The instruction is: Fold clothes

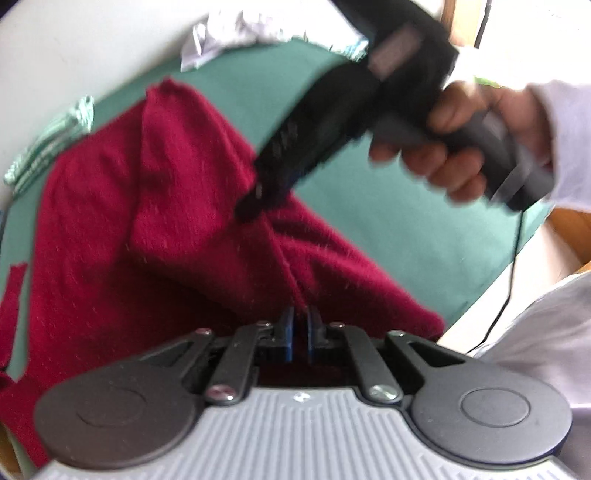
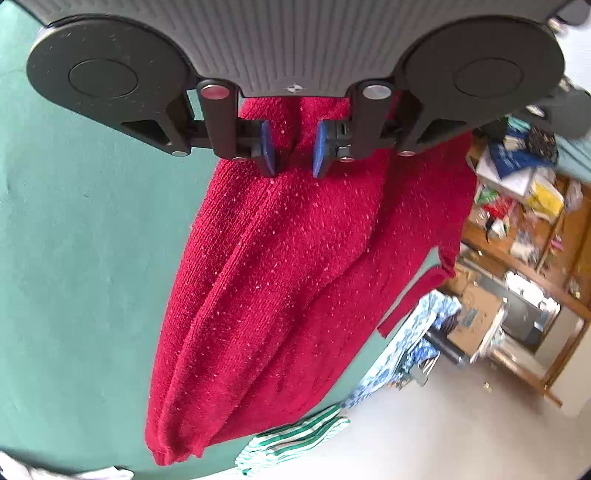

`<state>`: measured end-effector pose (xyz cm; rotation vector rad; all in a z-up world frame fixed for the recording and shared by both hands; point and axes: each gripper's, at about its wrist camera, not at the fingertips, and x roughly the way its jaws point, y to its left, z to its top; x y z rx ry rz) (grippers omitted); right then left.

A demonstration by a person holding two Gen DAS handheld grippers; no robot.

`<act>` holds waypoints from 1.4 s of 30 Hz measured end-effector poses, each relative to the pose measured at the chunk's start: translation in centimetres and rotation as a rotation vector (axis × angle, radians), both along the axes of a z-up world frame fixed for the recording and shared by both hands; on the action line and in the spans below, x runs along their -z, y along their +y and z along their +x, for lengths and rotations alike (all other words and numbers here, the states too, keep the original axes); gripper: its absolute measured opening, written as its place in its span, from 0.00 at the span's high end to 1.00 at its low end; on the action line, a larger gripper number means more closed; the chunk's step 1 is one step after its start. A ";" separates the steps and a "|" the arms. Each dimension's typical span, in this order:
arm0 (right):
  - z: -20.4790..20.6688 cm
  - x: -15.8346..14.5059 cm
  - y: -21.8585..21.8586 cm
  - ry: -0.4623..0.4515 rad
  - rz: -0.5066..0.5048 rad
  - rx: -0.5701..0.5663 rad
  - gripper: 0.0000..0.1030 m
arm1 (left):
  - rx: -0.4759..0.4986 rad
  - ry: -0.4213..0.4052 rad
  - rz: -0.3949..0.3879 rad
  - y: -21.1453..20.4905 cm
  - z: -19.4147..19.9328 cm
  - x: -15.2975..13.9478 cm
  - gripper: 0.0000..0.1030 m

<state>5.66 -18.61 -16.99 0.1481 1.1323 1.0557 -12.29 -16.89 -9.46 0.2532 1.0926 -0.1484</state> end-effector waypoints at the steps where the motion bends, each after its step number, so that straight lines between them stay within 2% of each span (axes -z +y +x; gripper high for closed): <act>1: -0.1 -0.2 0.0 -0.023 -0.011 0.009 0.91 | -0.001 0.015 0.005 -0.1 0.2 0.3 0.96; 2: -0.3 -0.4 0.1 -0.055 -0.032 -0.006 0.91 | -0.001 0.030 0.010 -0.1 0.3 0.6 0.96; 4: -0.9 -0.9 0.3 -0.126 -0.078 -0.049 0.92 | 0.000 0.017 -0.038 0.4 0.0 -0.1 0.93; 5: -1.2 -1.2 0.5 -0.168 -0.101 -0.060 0.93 | 0.002 -0.003 -0.066 0.9 -0.3 -0.8 0.86; 7: -1.8 -2.3 0.7 -0.246 -0.129 -0.058 0.86 | -0.007 -0.058 -0.127 2.0 -0.6 -2.4 0.78; 8: -2.1 -2.9 0.6 -0.290 -0.123 -0.049 0.86 | -0.021 -0.084 -0.164 2.6 -0.5 -3.0 0.69; 9: -2.3 -3.4 0.7 -0.319 -0.109 -0.038 0.86 | -0.033 -0.106 -0.194 3.0 -0.2 -3.4 0.65; 10: -2.4 -3.9 0.8 -0.343 -0.093 -0.025 0.86 | -0.039 -0.119 -0.215 3.0 0.4 -3.4 0.65; 11: -2.3 -4.1 0.9 -0.345 -0.075 -0.022 0.85 | -0.040 -0.127 -0.233 2.8 1.1 -3.1 0.66; 12: -2.0 -3.7 1.4 -0.324 -0.065 -0.029 0.85 | -0.043 -0.119 -0.256 2.6 2.0 -2.4 0.70; 14: -1.4 -2.6 2.6 -0.270 -0.070 -0.036 0.86 | -0.047 -0.049 -0.303 2.3 3.5 -0.1 0.78; 15: -0.8 -1.8 2.8 -0.244 -0.107 -0.021 0.89 | -0.045 -0.034 -0.310 2.0 3.9 0.8 0.82; 16: -0.3 -1.2 2.6 -0.229 -0.123 0.003 1.00 | -0.040 -0.041 -0.305 1.7 3.9 1.4 0.82; 18: 0.6 -1.1 2.0 -0.180 -0.106 0.043 0.99 | -0.017 -0.048 -0.308 0.9 3.7 1.5 0.80; 19: 0.7 -1.5 1.8 -0.180 -0.082 0.055 0.88 | -0.006 -0.041 -0.320 0.7 3.6 1.4 0.80; 21: 0.6 -2.2 2.1 -0.212 -0.049 0.061 0.85 | 0.002 -0.041 -0.317 0.3 3.4 1.6 0.75; 23: 0.6 -2.0 3.3 -0.259 -0.092 0.048 0.73 | -0.007 -0.040 -0.305 0.6 3.1 1.8 0.73; 25: 0.8 -1.4 4.2 -0.302 -0.146 0.059 0.80 | -0.034 -0.062 -0.307 1.6 2.3 1.2 0.73; 28: 1.0 -2.4 4.8 -0.346 -0.205 0.053 0.80 | -0.122 -0.106 -0.304 4.6 0.3 -0.2 0.73; 30: 1.5 -3.3 5.4 -0.339 -0.206 0.073 0.77 | -0.194 -0.129 -0.301 7.0 -1.5 -0.7 0.61; 31: 1.8 -3.9 6.1 -0.327 -0.187 0.063 0.77 | -0.227 -0.135 -0.297 8.3 -2.5 -0.9 0.59; 35: 1.5 -5.8 11.4 -0.274 -0.100 0.015 0.74 | -0.332 -0.135 -0.266 13.7 -6.4 -1.0 0.56; 37: 0.5 -6.3 16.7 -0.250 -0.078 -0.040 0.72 | -0.365 -0.130 -0.265 16.7 -8.0 -0.9 0.56; 39: -0.6 -6.8 22.4 -0.225 -0.058 -0.097 0.72 | -0.386 -0.129 -0.256 19.0 -9.2 -0.7 0.49; 42: -3.5 -6.7 31.6 -0.216 -0.054 -0.193 0.71 | -0.411 -0.131 -0.243 22.0 -10.9 -0.3 0.47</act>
